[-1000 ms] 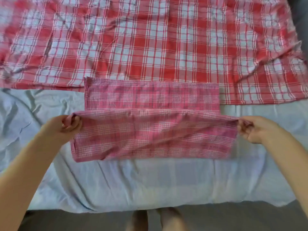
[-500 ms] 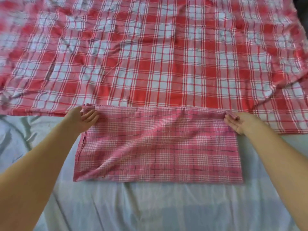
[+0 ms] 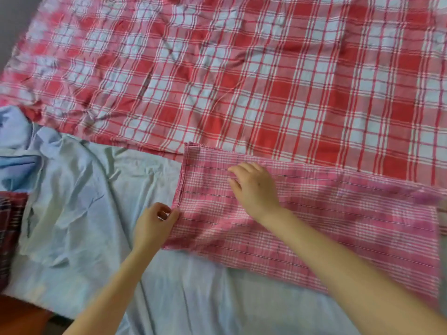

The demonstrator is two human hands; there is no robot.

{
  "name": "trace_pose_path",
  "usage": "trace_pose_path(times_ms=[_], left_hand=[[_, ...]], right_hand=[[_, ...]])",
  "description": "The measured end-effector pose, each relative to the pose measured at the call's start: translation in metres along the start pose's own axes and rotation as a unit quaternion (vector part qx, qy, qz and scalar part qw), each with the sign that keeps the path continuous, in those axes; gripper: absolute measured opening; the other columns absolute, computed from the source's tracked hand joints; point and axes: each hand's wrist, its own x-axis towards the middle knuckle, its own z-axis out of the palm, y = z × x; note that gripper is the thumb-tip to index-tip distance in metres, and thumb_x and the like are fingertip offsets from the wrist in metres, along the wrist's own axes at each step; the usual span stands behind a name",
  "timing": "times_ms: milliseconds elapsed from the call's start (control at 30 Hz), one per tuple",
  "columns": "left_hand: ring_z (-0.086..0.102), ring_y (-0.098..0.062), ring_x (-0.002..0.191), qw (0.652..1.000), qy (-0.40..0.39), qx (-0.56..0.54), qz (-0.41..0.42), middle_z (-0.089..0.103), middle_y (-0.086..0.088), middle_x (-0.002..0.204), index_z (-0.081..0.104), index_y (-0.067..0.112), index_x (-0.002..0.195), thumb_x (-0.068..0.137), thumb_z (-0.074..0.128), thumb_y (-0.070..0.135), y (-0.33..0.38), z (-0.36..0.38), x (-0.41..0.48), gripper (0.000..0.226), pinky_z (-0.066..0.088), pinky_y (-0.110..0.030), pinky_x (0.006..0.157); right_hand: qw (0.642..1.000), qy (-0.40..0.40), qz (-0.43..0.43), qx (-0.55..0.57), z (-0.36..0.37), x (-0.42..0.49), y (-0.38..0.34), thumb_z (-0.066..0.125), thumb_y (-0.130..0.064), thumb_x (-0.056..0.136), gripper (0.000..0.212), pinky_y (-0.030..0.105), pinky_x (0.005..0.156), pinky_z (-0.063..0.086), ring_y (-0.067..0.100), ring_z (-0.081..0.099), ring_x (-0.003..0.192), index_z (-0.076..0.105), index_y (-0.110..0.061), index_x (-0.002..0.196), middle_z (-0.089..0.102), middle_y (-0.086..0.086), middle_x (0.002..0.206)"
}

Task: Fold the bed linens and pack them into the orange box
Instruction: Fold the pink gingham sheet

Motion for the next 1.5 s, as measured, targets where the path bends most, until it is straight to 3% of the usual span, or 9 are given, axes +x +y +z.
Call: trace_pose_path(times_ms=[133, 233, 467, 600, 900, 1067, 1200, 1367, 1500], left_hand=[[0.052, -0.012, 0.070, 0.996, 0.037, 0.032, 0.070, 0.060, 0.006, 0.076, 0.063, 0.019, 0.073, 0.078, 0.073, 0.034, -0.006, -0.002, -0.010, 0.019, 0.032, -0.016, 0.057], [0.051, -0.011, 0.073, 0.997, 0.011, 0.021, 0.080, 0.056, 0.008, 0.079, 0.064, 0.019, 0.073, 0.077, 0.074, 0.037, -0.014, -0.001, -0.012, 0.022, 0.034, -0.022, 0.061], [0.052, -0.006, 0.067, 0.989, -0.100, -0.103, -0.028, 0.057, 0.005, 0.080, 0.066, 0.009, 0.082, 0.082, 0.067, 0.043, -0.018, -0.003, 0.004, 0.034, 0.037, -0.017, 0.056], [0.052, -0.010, 0.065, 0.974, -0.092, -0.207, -0.015, 0.058, 0.000, 0.078, 0.060, 0.003, 0.085, 0.086, 0.062, 0.038, -0.017, -0.006, 0.010, 0.035, 0.040, -0.015, 0.053], [0.051, -0.028, 0.068, 0.999, 0.026, -0.013, -0.031, 0.048, 0.000, 0.065, 0.040, 0.010, 0.082, 0.095, 0.042, 0.046, -0.005, 0.032, 0.020, 0.038, 0.031, -0.034, 0.059], [0.056, -0.033, 0.083, 0.939, 0.228, 0.123, 0.226, 0.061, -0.015, 0.091, 0.057, 0.005, 0.102, 0.088, 0.053, 0.021, 0.008, 0.035, 0.021, 0.022, 0.040, -0.042, 0.074], [0.060, -0.036, 0.104, 0.817, 0.149, 0.156, 0.534, 0.064, -0.017, 0.114, 0.061, 0.011, 0.114, 0.076, 0.045, 0.001, 0.070, 0.052, 0.025, 0.043, 0.041, -0.045, 0.093], [0.034, -0.028, 0.134, 0.876, 0.009, 0.293, 0.383, 0.047, -0.003, 0.140, 0.047, 0.020, 0.135, 0.097, 0.040, 0.019, 0.133, 0.045, 0.094, 0.039, 0.010, -0.043, 0.116], [0.057, -0.036, 0.101, 0.852, -0.025, 0.296, 0.430, 0.064, -0.013, 0.101, 0.066, 0.008, 0.098, 0.096, 0.042, 0.040, 0.125, 0.030, 0.136, 0.040, 0.033, -0.045, 0.094]], right_hand=[[0.996, -0.064, -0.025, -0.064, 0.036, 0.052, -0.034, 0.053, -0.027, 0.095, 0.033, 0.039, 0.097, 0.037, 0.029, 0.051, 0.113, 0.057, -0.007, 0.121, 0.060, 0.008, 0.122], [0.989, -0.073, 0.001, -0.128, 0.057, 0.083, -0.040, 0.049, -0.037, 0.095, 0.039, 0.036, 0.099, 0.033, 0.026, 0.045, 0.118, 0.053, -0.010, 0.123, 0.055, 0.006, 0.127], [0.996, -0.057, -0.007, -0.067, 0.056, 0.109, -0.029, 0.061, -0.033, 0.089, 0.020, 0.029, 0.078, 0.028, 0.023, 0.051, 0.092, 0.064, -0.013, 0.090, 0.062, 0.001, 0.091], [0.996, 0.086, -0.030, -0.003, 0.036, 0.110, -0.012, 0.069, -0.022, 0.081, 0.015, 0.025, 0.068, 0.023, 0.018, 0.046, 0.072, 0.063, -0.010, 0.074, 0.058, -0.004, 0.071], [0.989, 0.011, 0.075, -0.130, 0.075, 0.118, -0.001, 0.045, -0.035, 0.098, 0.025, 0.037, 0.091, 0.031, 0.025, 0.052, 0.097, 0.060, -0.014, 0.096, 0.064, 0.001, 0.095], [0.978, 0.174, 0.022, -0.110, 0.048, 0.063, -0.011, 0.043, -0.028, 0.097, 0.028, 0.037, 0.094, 0.035, 0.023, 0.058, 0.098, 0.062, -0.014, 0.111, 0.066, 0.000, 0.103], [0.971, 0.181, 0.060, -0.141, 0.016, -0.015, 0.026, 0.039, -0.020, 0.097, 0.032, 0.040, 0.100, 0.036, 0.026, 0.058, 0.107, 0.061, -0.009, 0.116, 0.065, 0.004, 0.114], [0.950, 0.111, 0.148, -0.250, -0.028, -0.043, 0.110, 0.037, -0.024, 0.089, 0.039, 0.046, 0.094, 0.039, 0.033, 0.060, 0.098, 0.062, -0.004, 0.112, 0.067, 0.011, 0.106], [0.942, 0.053, 0.132, -0.305, -0.060, -0.052, 0.161, 0.036, -0.038, 0.090, 0.046, 0.043, 0.089, 0.033, 0.032, 0.061, 0.086, 0.067, -0.007, 0.102, 0.068, 0.010, 0.091]])
